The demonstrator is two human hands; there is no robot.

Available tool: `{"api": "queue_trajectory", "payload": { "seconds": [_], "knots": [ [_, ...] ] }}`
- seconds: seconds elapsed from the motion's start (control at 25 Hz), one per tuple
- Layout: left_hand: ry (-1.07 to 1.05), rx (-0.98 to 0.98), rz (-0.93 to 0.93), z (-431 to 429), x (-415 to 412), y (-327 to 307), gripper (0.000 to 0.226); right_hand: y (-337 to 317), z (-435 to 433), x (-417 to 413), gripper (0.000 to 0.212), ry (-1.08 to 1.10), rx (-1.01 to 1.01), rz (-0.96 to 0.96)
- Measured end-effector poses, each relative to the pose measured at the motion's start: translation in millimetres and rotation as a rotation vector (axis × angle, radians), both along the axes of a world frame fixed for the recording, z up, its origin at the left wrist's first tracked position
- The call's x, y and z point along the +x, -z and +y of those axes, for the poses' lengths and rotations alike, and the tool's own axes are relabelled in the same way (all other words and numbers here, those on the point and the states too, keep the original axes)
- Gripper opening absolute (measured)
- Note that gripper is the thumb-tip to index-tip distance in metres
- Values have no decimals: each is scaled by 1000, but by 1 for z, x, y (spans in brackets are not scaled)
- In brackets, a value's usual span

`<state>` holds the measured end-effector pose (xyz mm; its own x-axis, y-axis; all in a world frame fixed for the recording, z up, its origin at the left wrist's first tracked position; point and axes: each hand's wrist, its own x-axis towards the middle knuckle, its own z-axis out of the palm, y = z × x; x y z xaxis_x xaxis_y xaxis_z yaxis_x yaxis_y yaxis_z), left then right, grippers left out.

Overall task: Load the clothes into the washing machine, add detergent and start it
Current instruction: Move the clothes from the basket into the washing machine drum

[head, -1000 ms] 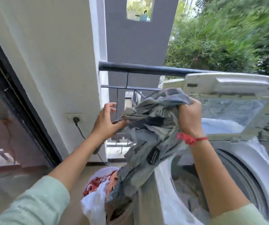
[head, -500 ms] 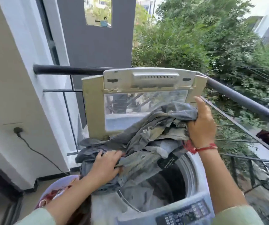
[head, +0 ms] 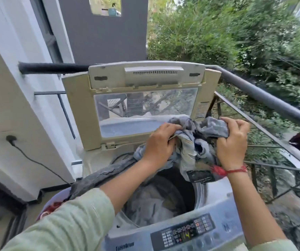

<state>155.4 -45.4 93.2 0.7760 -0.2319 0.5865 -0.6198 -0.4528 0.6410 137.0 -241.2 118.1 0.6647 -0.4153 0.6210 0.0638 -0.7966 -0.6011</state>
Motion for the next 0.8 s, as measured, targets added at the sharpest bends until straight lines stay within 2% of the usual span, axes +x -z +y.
{"api": "queue_trajectory", "payload": {
  "seconds": [0.08,0.12,0.24,0.28,0.32,0.48,0.56,0.64,0.72,0.8],
  "knots": [
    [-51,180,3,6,14,21,35,32,-7,-2,38,-7,33,82],
    [-62,320,87,14,19,42,37,54,-12,-2,39,-52,-7,233],
    [11,942,576,52,11,109,42,118,-20,-3,52,-349,-288,1029],
    [1,1065,651,64,5,123,47,131,-18,-4,59,-430,-354,1186],
    [-40,1105,645,76,-1,128,54,138,-15,-5,63,-487,-363,1241],
    [-352,953,383,130,-14,104,74,134,16,7,56,-587,-236,1084],
    [-467,864,508,162,-30,102,86,134,34,14,54,-649,-180,1041],
    [-449,782,784,183,-52,109,95,139,55,19,53,-751,-143,1073],
    [-403,795,912,189,-63,120,84,145,70,21,52,-826,-117,1094],
    [-472,803,849,183,-62,124,60,148,78,21,50,-860,-68,1071]
  ]
}}
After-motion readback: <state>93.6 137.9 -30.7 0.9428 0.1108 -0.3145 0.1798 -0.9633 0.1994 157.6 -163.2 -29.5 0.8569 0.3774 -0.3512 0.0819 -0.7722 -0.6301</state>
